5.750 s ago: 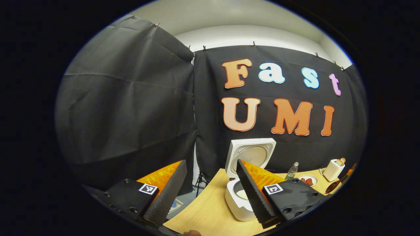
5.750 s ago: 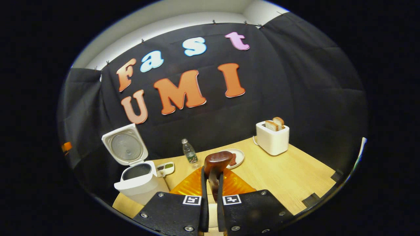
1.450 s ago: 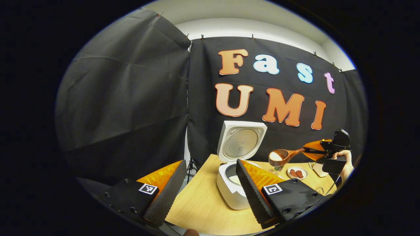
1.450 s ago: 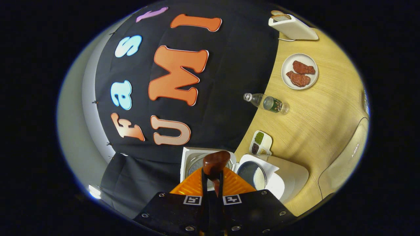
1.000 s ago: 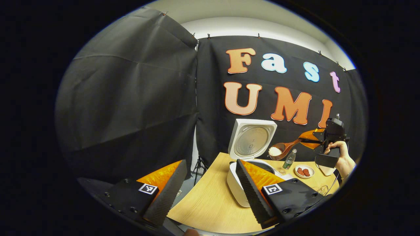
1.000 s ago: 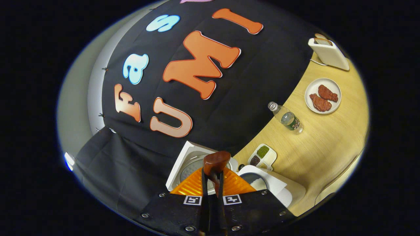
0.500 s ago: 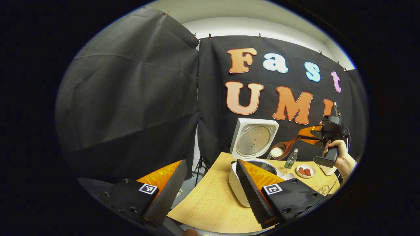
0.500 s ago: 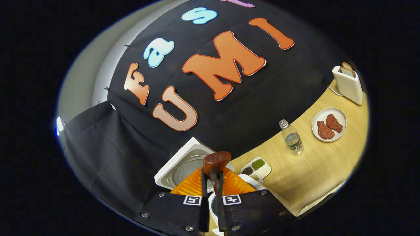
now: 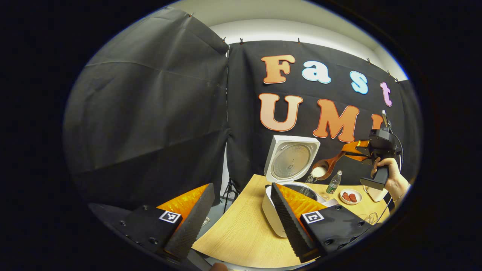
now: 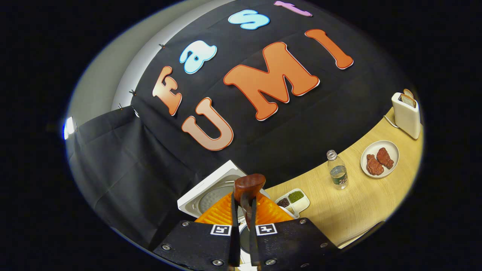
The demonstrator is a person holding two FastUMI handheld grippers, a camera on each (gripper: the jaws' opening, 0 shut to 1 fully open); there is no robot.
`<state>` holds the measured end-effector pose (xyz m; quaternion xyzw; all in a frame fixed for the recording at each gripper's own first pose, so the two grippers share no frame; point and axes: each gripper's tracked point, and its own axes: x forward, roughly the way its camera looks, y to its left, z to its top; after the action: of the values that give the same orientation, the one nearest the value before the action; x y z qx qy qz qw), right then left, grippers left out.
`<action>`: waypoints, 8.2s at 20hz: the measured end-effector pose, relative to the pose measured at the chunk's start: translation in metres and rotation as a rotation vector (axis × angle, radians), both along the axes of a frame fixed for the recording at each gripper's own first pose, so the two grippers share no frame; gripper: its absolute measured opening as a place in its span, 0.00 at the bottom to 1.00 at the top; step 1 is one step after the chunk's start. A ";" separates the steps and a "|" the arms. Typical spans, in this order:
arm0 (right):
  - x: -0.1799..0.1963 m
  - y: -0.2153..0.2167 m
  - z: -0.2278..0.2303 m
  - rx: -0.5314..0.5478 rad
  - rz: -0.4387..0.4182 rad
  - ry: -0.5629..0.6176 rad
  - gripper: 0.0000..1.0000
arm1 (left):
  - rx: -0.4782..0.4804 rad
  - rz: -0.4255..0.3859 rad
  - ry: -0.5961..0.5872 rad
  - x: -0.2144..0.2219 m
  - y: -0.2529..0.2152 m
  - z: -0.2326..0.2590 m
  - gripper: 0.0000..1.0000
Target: Close the left gripper, press the button to open the rice cooker; take a wooden spoon from the chopstick holder with the right hand, scoop a spoonful of rice and pour it into the rice cooker, then put the wooden spoon back into the chopstick holder.
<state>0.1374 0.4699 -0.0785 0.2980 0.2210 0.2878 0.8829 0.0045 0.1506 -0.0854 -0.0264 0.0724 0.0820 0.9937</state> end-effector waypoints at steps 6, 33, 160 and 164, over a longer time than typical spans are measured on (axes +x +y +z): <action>-0.002 0.005 -0.001 -0.045 0.011 -0.043 0.09 | 0.001 0.004 0.002 0.001 0.001 0.000 1.00; -0.064 0.047 0.002 -0.482 0.234 -0.557 0.09 | -0.005 0.017 0.021 -0.012 0.003 -0.013 1.00; -0.120 -0.456 -0.059 -0.543 -0.342 -0.051 0.95 | 0.071 -0.180 0.296 0.210 -0.207 -0.191 1.00; -0.117 -0.459 -0.073 -0.617 -0.327 -0.056 0.95 | 0.095 -0.183 0.283 0.211 -0.206 -0.187 1.00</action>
<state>0.0202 0.0113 -0.1511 0.0404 0.2227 0.0702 0.9715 0.2157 -0.0549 -0.2721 0.0390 0.2099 -0.0027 0.9769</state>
